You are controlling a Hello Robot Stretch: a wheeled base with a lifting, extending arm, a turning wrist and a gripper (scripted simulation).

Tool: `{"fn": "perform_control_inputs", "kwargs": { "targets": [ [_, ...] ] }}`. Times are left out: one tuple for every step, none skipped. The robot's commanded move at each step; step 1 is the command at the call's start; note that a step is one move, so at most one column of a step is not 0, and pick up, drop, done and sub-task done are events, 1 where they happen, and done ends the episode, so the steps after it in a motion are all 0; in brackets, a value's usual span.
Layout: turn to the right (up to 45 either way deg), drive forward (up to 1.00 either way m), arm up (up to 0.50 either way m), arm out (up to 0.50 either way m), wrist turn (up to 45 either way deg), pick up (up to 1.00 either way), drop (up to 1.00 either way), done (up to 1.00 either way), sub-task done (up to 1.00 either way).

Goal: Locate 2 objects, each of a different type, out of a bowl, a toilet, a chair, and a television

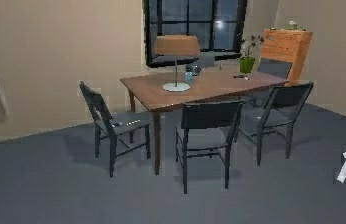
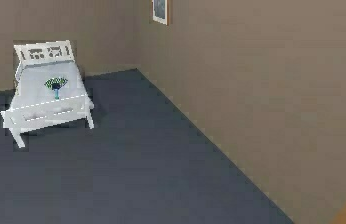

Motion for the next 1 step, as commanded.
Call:
{"fn": "perform_control_inputs", "kwargs": {
  "targets": [
    [0.0,0.50,0.00,0.00,0.0,0.00,0.00,0.00,0.00]
  ]
}}
